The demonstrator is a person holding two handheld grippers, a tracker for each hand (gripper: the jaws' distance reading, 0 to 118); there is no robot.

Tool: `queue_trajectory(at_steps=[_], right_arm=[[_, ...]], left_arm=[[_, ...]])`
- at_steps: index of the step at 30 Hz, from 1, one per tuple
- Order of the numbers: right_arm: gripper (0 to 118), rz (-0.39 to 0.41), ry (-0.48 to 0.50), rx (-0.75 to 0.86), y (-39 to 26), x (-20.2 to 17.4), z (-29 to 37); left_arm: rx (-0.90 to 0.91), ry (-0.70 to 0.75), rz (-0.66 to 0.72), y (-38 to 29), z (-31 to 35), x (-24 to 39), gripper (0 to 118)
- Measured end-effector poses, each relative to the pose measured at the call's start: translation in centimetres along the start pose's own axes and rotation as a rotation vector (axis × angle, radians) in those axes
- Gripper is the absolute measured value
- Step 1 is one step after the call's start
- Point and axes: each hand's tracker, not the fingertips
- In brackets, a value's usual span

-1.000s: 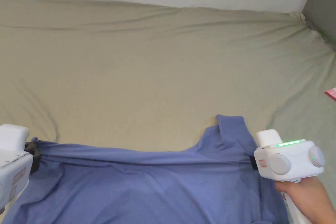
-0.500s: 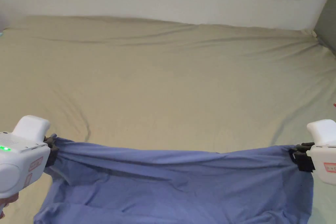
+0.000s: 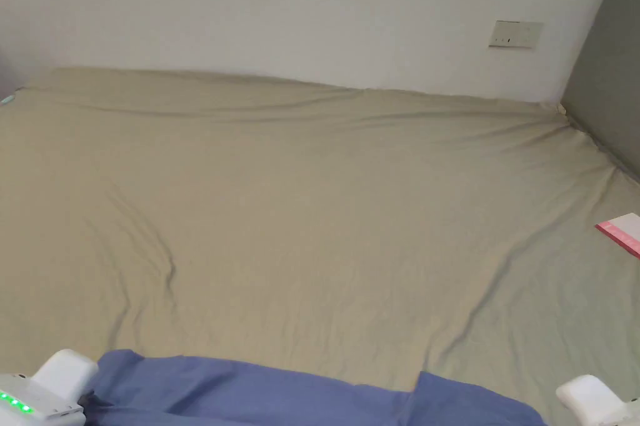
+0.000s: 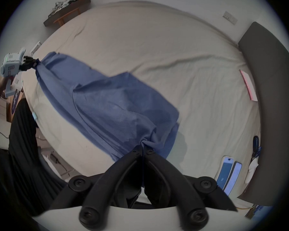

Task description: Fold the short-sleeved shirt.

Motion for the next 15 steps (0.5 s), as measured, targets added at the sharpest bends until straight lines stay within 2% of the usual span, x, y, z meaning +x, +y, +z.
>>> queue_trajectory(at_steps=[4,11,13,15], right_arm=[[3,0.044,0.011,-0.09,-0.9,-1.0,-2.3],[3,0.037,0.046,-0.196,-1.5,-1.2,-7.9],[3,-0.02,0.081,-0.202,-1.4,-0.9,-8.6],[6,-0.03,0.084,-0.2,-0.9,-0.4,-7.6]], left_arm=[[-0.028,-0.022,-0.021,-0.5,-1.2,0.2,1],[-0.113,-0.08,-0.064,-1.0,-3.8,0.4,1],[-0.103,-0.083,-0.074,-1.0,-3.8,0.4,1],[-0.109,-0.088,-0.076,-0.9,-3.5,0.0,2]])
